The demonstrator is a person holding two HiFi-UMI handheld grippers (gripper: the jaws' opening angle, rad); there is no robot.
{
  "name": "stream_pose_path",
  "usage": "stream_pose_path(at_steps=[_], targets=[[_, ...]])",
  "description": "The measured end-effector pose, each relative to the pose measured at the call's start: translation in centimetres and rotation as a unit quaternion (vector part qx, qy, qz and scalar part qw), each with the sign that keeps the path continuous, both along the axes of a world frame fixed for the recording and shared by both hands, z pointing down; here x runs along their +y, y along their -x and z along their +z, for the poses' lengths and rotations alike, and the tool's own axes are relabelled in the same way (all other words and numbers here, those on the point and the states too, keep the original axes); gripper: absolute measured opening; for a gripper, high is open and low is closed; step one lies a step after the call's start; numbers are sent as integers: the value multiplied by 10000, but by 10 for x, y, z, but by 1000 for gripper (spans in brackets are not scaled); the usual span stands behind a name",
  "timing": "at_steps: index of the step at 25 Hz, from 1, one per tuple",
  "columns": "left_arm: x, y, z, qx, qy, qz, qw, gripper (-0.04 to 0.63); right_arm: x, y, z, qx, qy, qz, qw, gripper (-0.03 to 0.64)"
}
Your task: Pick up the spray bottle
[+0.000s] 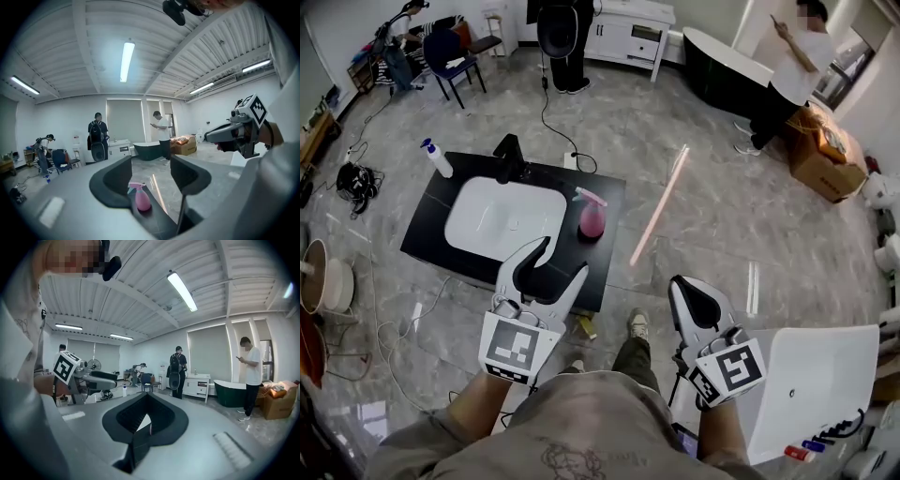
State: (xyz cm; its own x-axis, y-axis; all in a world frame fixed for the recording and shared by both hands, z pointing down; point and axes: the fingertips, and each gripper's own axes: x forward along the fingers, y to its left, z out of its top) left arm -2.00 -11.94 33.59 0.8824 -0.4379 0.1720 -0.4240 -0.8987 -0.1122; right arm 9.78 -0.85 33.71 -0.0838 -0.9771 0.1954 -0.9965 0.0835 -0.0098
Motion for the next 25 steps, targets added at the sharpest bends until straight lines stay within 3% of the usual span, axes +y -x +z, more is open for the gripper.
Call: stream_pose_path(at_steps=[6,12,18,25], targets=[[-31,-41,2,22,12,-685,9976,249,-47,-54,1,-18,36,-624,9980,28],[-62,-88,1,-125,28,-1388,9902,249,-96,-117,-1,-60,103,-1312,9913,28],[-81,-109,0,-179,48,-2231,9746,249,-139,-157,0,-141,84,-2018,9793,28],[-88,-112,-1,-262,37,-2962,9548,249,-175,-169,4,-252,107,-2747,9611,28]])
